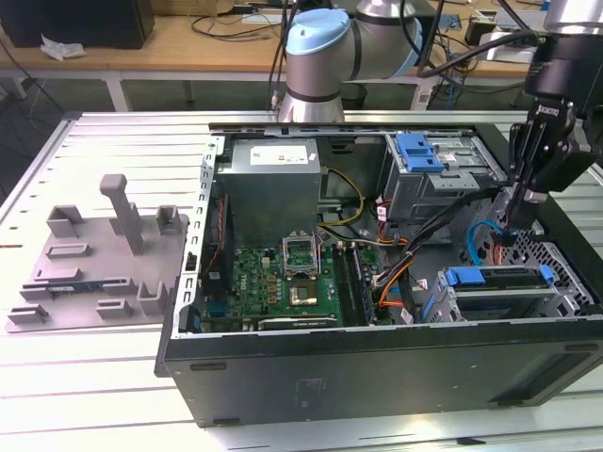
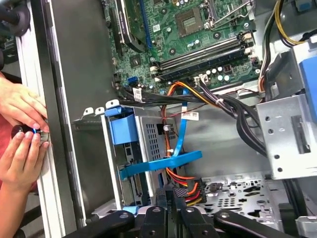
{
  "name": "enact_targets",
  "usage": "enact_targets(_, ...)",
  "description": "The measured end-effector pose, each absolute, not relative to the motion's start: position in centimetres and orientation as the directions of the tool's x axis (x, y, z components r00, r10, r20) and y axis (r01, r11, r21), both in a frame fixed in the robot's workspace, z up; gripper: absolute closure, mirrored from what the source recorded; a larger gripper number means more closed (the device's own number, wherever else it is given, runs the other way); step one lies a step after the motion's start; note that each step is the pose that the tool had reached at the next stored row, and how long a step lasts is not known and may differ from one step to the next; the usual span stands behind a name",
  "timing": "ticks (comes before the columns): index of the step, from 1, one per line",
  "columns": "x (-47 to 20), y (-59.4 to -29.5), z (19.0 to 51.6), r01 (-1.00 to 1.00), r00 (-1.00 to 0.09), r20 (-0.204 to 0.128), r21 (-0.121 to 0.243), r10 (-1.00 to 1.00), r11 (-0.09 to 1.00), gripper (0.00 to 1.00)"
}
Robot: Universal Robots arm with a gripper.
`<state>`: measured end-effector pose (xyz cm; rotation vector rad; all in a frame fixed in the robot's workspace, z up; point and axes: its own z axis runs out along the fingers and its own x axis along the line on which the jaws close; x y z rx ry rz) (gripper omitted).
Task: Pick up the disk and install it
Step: 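Insert the first disk wire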
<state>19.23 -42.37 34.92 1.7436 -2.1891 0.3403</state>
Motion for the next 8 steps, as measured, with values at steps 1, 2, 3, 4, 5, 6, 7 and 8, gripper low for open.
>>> enact_targets(1,19.2,-42.6,34.9,-0.974,-0.204,0.388,0.013,-0.899,0.226,0.83)
enact_targets(2,19.0,-42.9,34.9,-0.974,-0.204,0.384,0.012,-0.901,0.226,0.83)
enact_targets(3,19.0,-43.0,34.9,-0.974,-0.205,0.381,0.012,-0.901,0.226,0.83)
enact_targets(4,18.9,-43.2,34.9,-0.974,-0.205,0.378,0.012,-0.903,0.226,0.83)
enact_targets(5,18.8,-43.6,34.9,-0.974,-0.206,0.373,0.011,-0.905,0.226,0.83)
enact_targets(6,18.7,-43.8,34.9,-0.974,-0.206,0.369,0.011,-0.906,0.226,0.83)
enact_targets(7,18.7,-44.0,34.9,-0.974,-0.207,0.367,0.011,-0.907,0.226,0.83)
enact_targets(8,18.4,-44.9,34.9,-0.974,-0.208,0.357,0.008,-0.911,0.226,0.83)
